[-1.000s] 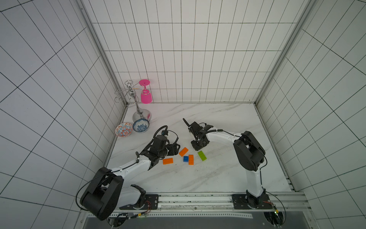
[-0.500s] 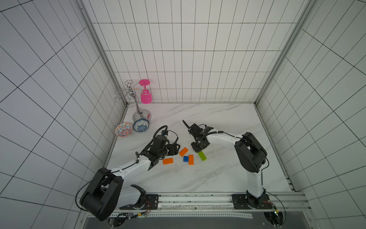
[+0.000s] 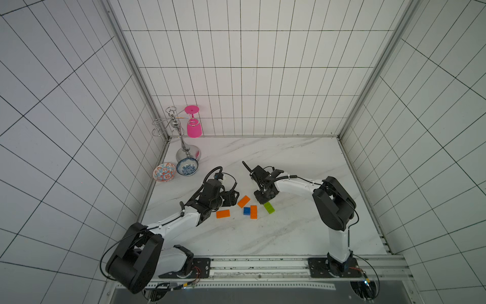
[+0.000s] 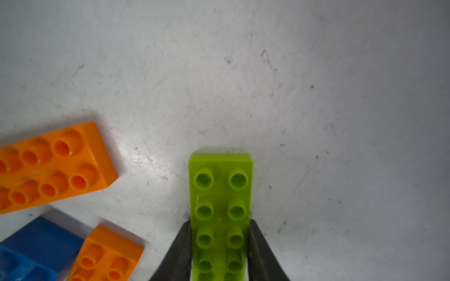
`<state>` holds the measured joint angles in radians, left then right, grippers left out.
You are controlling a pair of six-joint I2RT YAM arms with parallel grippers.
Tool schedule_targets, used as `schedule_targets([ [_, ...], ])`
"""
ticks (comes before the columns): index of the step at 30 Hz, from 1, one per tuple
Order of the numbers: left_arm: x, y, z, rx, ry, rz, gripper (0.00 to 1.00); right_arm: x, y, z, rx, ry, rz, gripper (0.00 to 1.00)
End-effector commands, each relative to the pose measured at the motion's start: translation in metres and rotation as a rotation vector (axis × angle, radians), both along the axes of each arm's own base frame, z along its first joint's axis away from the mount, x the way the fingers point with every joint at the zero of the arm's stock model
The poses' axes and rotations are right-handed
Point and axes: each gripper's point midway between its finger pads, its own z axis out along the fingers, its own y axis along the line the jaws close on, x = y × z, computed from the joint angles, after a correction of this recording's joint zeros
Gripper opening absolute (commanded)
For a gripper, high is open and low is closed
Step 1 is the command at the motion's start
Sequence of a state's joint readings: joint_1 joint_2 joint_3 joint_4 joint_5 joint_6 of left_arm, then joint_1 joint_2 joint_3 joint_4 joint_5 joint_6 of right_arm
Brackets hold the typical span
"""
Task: Assemble a small pinwheel with lego
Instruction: Assemble the lego brick at the center of the board.
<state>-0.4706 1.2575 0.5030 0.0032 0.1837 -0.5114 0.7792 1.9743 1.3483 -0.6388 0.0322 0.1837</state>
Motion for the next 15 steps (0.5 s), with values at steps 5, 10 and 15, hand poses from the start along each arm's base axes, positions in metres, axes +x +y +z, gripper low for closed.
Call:
schedule_targets([
  [5,0.002,-0.001,0.008,-0.007,-0.032,-0.005,0.74,-0.028,-0.024,-0.020,-0.099,0.099,0.015,0.45],
  [10,0.008,0.008,0.019,0.037,-0.068,0.028,0.80,-0.010,-0.004,0.006,-0.033,0.039,0.015,0.58],
  [15,0.009,0.024,0.036,0.090,-0.099,0.084,0.80,0.011,0.003,0.046,0.003,-0.061,-0.042,0.62],
])
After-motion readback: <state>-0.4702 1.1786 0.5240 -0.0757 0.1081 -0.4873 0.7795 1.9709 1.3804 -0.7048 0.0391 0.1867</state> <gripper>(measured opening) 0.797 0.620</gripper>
